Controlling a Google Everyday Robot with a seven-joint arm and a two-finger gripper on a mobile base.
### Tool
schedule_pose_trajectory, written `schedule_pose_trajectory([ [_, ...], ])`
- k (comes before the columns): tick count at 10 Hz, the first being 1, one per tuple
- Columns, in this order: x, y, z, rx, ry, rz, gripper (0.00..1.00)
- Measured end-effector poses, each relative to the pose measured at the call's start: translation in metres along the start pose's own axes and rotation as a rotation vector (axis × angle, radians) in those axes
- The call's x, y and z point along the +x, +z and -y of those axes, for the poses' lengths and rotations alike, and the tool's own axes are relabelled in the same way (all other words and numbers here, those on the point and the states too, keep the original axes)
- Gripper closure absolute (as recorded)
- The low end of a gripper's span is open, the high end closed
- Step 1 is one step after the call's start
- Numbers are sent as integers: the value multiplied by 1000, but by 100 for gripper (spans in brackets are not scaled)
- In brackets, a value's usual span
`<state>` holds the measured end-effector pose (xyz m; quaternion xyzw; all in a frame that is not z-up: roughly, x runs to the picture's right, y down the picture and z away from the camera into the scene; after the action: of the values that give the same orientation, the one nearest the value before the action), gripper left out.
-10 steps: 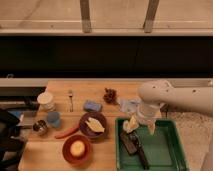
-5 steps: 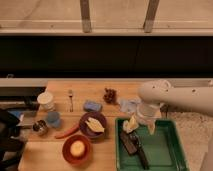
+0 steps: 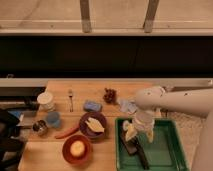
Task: Place eraser in tray
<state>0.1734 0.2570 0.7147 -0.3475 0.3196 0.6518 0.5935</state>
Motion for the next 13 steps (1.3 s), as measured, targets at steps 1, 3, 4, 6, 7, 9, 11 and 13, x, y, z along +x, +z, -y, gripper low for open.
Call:
schedule_pose_trajectory([
  [1,6,6,-3,-1,-7,-15,28],
  [3,12,14,-8,-4,-20,-38,28],
  [4,14,19,-14,-4,-34,-51,28],
  [6,15,27,-25,-3,-57,-71,28],
  [7,14,32,-29,-2,-67,-83,28],
  [9,12,40,-34,17,-69,-97,28],
  [11,7,41,-26,30,-47,-93,28],
  [13,6,40,-19,31,-30,-92,28],
])
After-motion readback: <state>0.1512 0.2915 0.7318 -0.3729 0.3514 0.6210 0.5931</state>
